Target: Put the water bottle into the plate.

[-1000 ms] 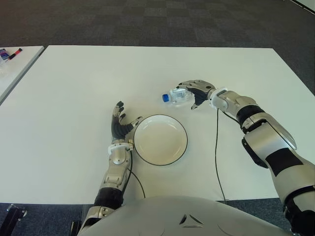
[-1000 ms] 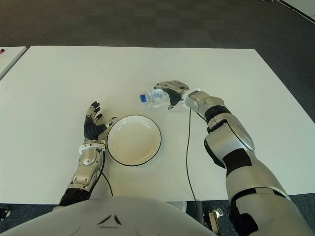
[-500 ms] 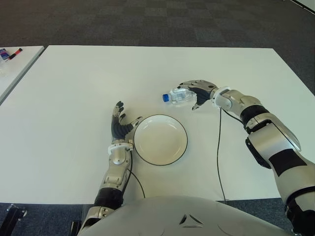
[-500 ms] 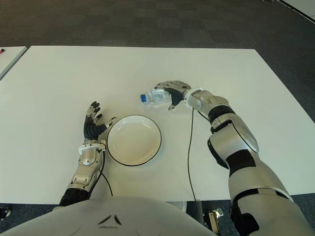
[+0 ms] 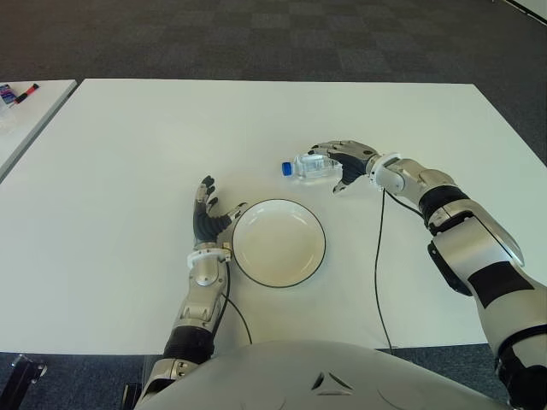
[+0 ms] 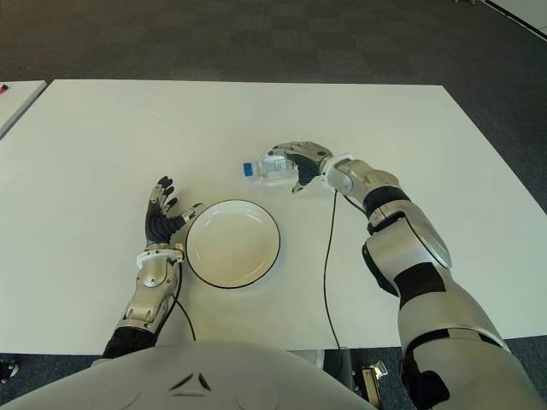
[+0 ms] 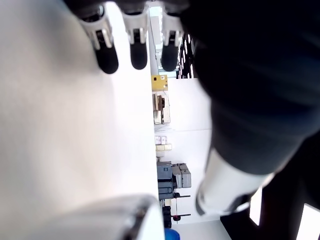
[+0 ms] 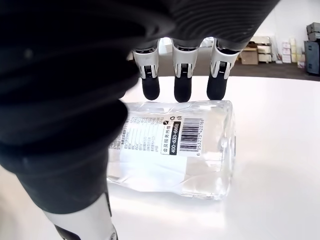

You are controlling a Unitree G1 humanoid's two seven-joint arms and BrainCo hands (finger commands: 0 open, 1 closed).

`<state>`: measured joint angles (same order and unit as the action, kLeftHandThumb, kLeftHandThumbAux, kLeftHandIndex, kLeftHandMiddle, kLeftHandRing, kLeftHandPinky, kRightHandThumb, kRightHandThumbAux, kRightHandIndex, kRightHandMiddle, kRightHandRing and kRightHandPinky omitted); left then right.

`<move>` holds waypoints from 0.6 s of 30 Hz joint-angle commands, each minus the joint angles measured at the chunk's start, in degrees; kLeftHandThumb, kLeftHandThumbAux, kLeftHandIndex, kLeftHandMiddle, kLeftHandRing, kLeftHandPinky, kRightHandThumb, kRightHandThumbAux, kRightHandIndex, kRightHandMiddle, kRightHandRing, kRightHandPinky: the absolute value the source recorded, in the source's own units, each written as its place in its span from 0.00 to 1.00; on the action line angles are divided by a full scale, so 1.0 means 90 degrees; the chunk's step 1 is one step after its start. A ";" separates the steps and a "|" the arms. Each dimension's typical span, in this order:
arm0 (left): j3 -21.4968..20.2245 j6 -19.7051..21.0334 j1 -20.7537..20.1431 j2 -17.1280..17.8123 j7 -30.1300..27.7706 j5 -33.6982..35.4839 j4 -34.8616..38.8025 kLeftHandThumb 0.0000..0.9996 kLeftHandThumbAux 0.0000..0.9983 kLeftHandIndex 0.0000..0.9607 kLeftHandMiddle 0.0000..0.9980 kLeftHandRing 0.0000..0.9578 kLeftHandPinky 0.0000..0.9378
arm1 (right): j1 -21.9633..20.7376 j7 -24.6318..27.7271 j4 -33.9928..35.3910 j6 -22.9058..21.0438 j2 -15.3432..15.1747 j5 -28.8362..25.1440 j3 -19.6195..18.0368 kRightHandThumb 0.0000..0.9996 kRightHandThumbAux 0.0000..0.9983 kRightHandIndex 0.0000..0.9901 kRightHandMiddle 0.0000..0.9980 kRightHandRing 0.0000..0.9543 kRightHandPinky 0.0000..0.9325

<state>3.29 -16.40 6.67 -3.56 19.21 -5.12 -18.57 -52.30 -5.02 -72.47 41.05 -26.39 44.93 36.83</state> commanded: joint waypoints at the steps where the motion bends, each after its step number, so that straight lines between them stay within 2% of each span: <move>1: 0.0029 0.0205 0.0126 -0.0365 0.0026 0.0041 -0.0159 0.00 0.93 0.12 0.12 0.12 0.16 | 0.0126 0.0138 0.0005 0.0104 -0.0063 -0.0054 -0.0040 0.00 0.92 0.02 0.06 0.09 0.17; 18: 0.0043 0.0235 0.0113 -0.0345 0.0036 0.0004 -0.0142 0.00 0.92 0.11 0.12 0.12 0.16 | 0.0210 0.0234 0.0054 0.0199 -0.0127 -0.0161 -0.0123 0.00 0.92 0.01 0.05 0.09 0.18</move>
<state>3.30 -16.31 6.66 -3.56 19.21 -5.10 -18.57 -51.70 -3.83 -72.02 42.08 -27.22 43.66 35.82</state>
